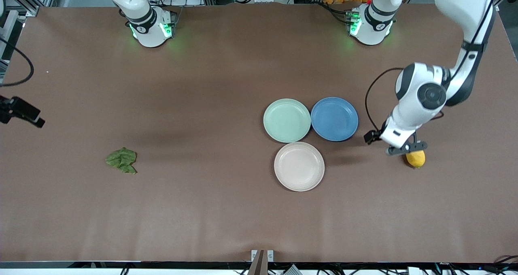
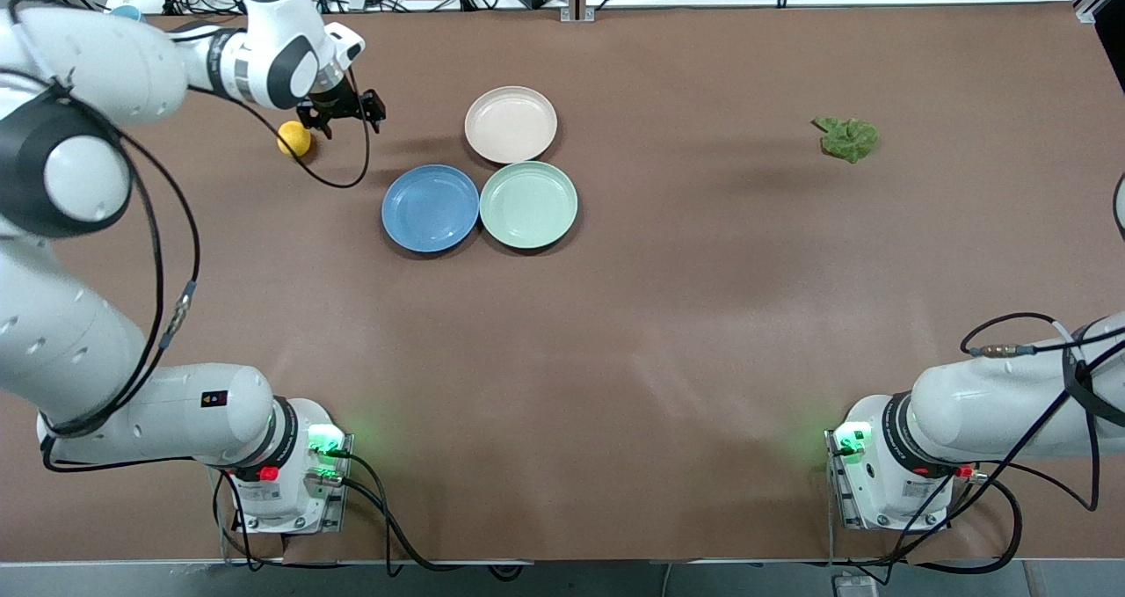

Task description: Pick lemon and lettuce from plates

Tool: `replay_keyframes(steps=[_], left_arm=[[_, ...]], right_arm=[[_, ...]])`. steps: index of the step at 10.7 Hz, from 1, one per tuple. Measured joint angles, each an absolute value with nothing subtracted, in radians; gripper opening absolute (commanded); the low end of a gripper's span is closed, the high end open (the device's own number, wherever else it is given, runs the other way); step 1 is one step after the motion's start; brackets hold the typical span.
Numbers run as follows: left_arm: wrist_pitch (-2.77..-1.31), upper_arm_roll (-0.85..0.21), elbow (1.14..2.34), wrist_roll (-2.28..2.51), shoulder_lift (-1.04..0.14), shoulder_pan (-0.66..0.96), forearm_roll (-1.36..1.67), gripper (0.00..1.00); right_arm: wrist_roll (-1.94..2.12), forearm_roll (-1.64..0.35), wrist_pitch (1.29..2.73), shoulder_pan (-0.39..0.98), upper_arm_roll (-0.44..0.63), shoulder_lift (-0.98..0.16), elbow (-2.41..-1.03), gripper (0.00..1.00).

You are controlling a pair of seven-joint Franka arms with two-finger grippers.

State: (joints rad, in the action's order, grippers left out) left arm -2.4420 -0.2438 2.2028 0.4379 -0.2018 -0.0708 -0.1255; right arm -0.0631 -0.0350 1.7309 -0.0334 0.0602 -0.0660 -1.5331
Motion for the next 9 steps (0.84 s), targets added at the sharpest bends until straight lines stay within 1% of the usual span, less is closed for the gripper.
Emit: replay_keyframes(steps=[1, 2, 4, 5, 8, 9], left_arm=[[-2.442, -0.246, 2.254, 0.438, -0.13, -0.071, -0.094, 1.0], [-2.442, -0.251, 2.278, 0.438, -0.082, -0.07, -0.077, 1.0], [-2.419, -0.257, 2.249, 0.438, -0.052, -0.07, -0.07, 1.0], [-2.353, -0.257, 2.191, 0.438, -0.051, -0.071, -0.064, 1.0], [-2.068, -0.259, 1.926, 0.424, -0.045, -0.071, -0.059, 1.0], [-2.004, -0.257, 1.871, 0.389, -0.043, -0.074, -0.058, 1.0]], right_arm=[[-0.078, -0.035, 1.69, -0.035, 0.061, -0.059, -1.532, 1.0], [-0.086, -0.036, 1.67, -0.036, 0.062, -0.056, -1.531, 1.0], [-0.087, -0.036, 1.66, -0.018, 0.058, -0.048, -1.532, 1.0], [-0.089, -0.035, 1.657, -0.004, 0.057, -0.038, -1.541, 1.0], [-0.09, -0.035, 1.657, 0.001, 0.055, -0.015, -1.566, 1.0], [-0.09, -0.035, 1.657, 0.001, 0.056, -0.015, -1.566, 1.0]])
